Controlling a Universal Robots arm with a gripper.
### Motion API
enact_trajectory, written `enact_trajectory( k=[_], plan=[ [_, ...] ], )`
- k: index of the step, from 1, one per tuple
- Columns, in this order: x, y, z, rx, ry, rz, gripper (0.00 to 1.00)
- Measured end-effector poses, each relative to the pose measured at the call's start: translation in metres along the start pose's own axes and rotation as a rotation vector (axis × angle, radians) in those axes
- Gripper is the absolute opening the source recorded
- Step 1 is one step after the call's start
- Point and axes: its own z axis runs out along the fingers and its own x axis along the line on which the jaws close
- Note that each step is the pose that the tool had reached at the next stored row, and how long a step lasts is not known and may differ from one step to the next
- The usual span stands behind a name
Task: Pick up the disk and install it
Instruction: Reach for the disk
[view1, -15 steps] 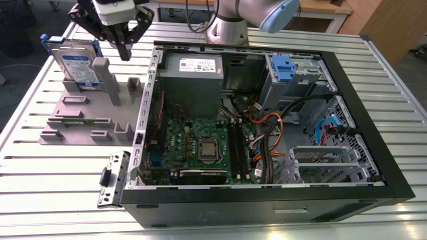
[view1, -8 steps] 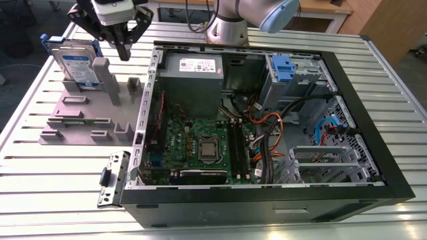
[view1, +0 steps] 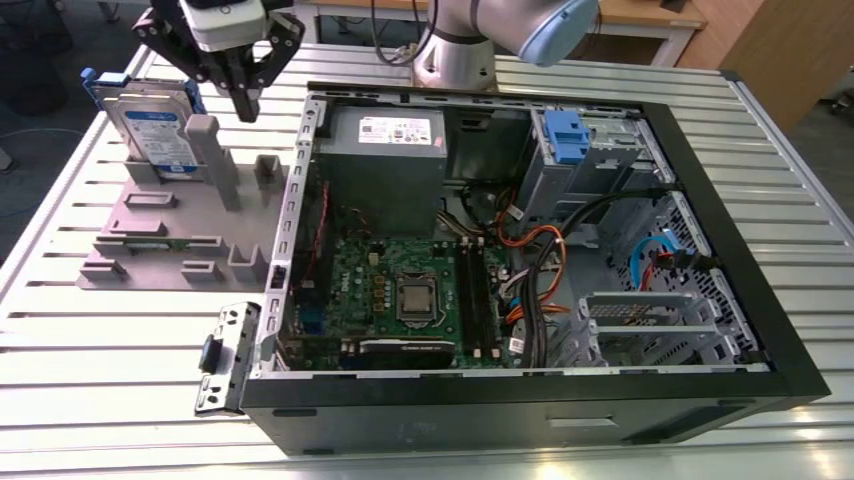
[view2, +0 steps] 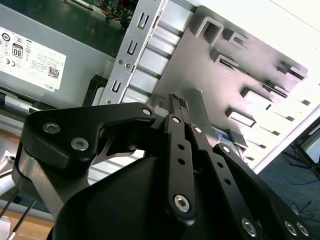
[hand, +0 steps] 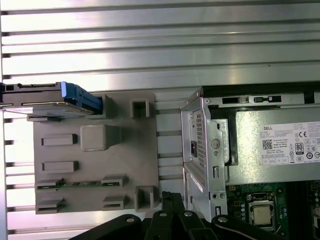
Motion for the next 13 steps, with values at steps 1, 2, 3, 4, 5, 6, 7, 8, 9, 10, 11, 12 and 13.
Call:
enact_trajectory(
  k=[1,2,3,4,5,6,7,8,9,10,11,12,13],
  plan=[
    [0.0002,0.0000,0.0000,0.0000,0.0000,0.000,0.10],
    [0.0004,0.0000,0.0001,0.0000,0.0000,0.000,0.10],
    [0.0006,0.0000,0.0001,0.0001,0.0000,0.000,0.10],
    [0.0008,-0.0001,0.0002,0.0000,0.0000,0.000,0.10],
    [0.0011,-0.0001,0.0003,0.0000,0.0000,0.000,0.10],
    [0.0013,-0.0001,0.0003,0.0000,0.0000,0.000,0.10],
    [0.0014,-0.0001,0.0004,0.0000,0.0000,0.000,0.10],
    [0.0016,-0.0001,0.0004,0.0000,0.0000,0.000,0.10],
    [0.0018,-0.0002,0.0005,0.0000,0.0000,0.000,0.10],
    [0.0020,-0.0002,0.0005,0.0000,0.0001,0.000,0.10],
    [0.0023,-0.0002,0.0006,0.0000,0.0000,0.000,0.10],
    [0.0025,-0.0002,0.0006,0.0001,0.0000,0.000,0.10],
    [0.0027,-0.0002,0.0007,0.0000,0.0000,0.000,0.10]
  ],
)
